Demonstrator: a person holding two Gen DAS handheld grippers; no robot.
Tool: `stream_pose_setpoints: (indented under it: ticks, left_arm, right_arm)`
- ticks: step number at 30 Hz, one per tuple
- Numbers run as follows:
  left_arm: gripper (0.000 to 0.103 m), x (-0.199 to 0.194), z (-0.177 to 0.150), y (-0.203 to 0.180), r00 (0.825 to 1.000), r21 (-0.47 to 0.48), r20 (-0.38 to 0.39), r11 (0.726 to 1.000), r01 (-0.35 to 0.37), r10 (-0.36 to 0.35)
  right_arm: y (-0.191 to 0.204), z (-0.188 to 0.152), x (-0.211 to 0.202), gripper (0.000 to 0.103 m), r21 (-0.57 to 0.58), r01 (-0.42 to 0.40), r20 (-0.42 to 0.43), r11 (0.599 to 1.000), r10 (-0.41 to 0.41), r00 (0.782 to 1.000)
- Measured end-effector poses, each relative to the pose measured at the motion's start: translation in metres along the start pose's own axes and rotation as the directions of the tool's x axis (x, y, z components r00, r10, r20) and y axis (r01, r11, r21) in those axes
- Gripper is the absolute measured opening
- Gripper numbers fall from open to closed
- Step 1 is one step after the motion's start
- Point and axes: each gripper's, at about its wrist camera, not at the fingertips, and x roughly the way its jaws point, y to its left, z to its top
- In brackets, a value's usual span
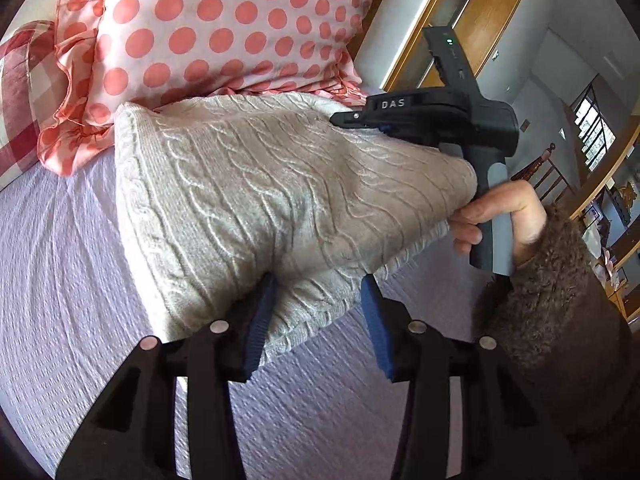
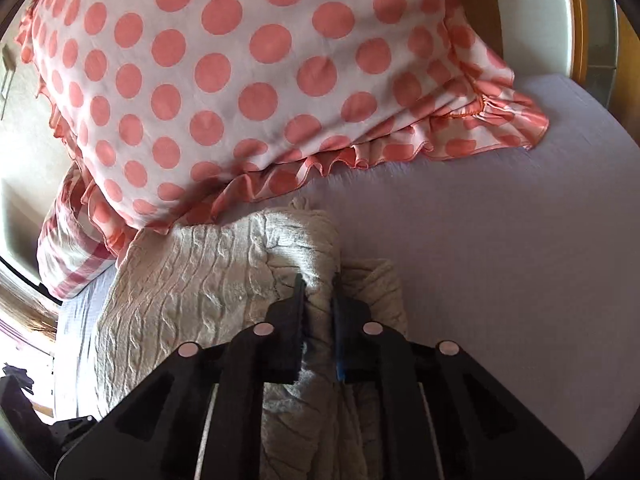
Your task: Fold small clothes
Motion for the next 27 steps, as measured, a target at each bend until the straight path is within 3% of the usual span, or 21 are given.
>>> stream_pose_setpoints:
  ticks: [2, 4, 5, 8, 11, 12, 15, 17, 21, 23, 24, 26, 27]
  left_arm:
    - [0.046, -0.004, -0.003, 0.002, 1.000, -0.009, 0.016, 1.000, 0.019, -0.019]
    - [0.047, -0.005, -0.004, 0.006, 0.999, -0.021, 0.029, 0.999, 0.039, -0.039]
    - [0.048, -0.009, -0.008, 0.006, 0.999, -0.021, 0.033, 0.999, 0.043, -0.043]
    - [0.051, -0.013, -0.011, 0.001, 0.998, -0.008, 0.044, 0.999, 0.042, -0.042]
    - [0.054, -0.012, -0.009, -0.006, 0.998, 0.008, 0.048, 1.000, 0.030, -0.031]
    - [0.055, -0.010, -0.007, -0.009, 0.998, 0.012, 0.049, 1.000, 0.027, -0.027]
    - [0.056, -0.008, -0.006, -0.012, 0.998, 0.027, 0.053, 1.000, 0.013, -0.015]
    - [0.056, -0.010, -0.006, -0.013, 0.998, 0.032, 0.058, 0.999, 0.014, -0.016]
    - [0.053, -0.040, -0.001, 0.000, 0.987, -0.049, 0.137, 0.994, 0.094, -0.086]
    - [0.054, -0.055, 0.006, 0.018, 0.980, -0.119, 0.185, 0.988, 0.099, -0.076]
    - [0.060, -0.059, 0.010, 0.029, 0.981, -0.162, 0.191, 0.984, 0.076, -0.044]
    - [0.065, -0.062, 0.017, 0.052, 0.983, -0.250, 0.186, 0.967, 0.050, -0.003]
    - [0.065, -0.060, 0.020, 0.064, 0.983, -0.293, 0.181, 0.954, 0.064, -0.010]
  right_arm:
    - [-0.004, -0.005, -0.031, 0.029, 0.047, -0.056, 0.035, 0.997, 0.054, 0.998]
    - [-0.005, -0.017, -0.069, 0.062, 0.043, -0.148, 0.085, 0.988, 0.144, 0.986]
    - [0.000, -0.024, -0.085, 0.066, 0.021, -0.162, 0.099, 0.987, 0.159, 0.982]
    - [0.010, -0.055, -0.110, 0.066, -0.032, -0.140, 0.071, 0.990, 0.142, 0.987]
    - [0.014, -0.073, -0.098, 0.066, -0.030, -0.111, 0.007, 0.993, 0.112, 0.994]
    - [0.015, -0.078, -0.091, 0.061, -0.036, -0.104, -0.008, 0.994, 0.104, 0.995]
    - [0.024, -0.089, -0.084, 0.014, -0.089, -0.091, 0.004, 0.992, 0.092, 0.996]
    - [0.019, -0.095, -0.082, 0.012, -0.100, 0.015, 0.013, 0.995, -0.014, 1.000]
    - [-0.017, -0.108, -0.075, 0.011, 0.061, -0.068, -0.012, 0.996, 0.068, 0.998]
    - [-0.007, -0.107, -0.077, 0.012, 0.016, -0.067, -0.015, 0.998, 0.067, 0.998]
    - [-0.002, -0.104, -0.081, 0.014, 0.002, -0.076, -0.011, 0.997, 0.076, 0.997]
    - [-0.001, -0.093, -0.093, 0.040, 0.035, -0.139, 0.002, 0.990, 0.139, 0.990]
    - [-0.004, -0.085, -0.098, 0.078, 0.057, -0.166, 0.029, 0.984, 0.165, 0.986]
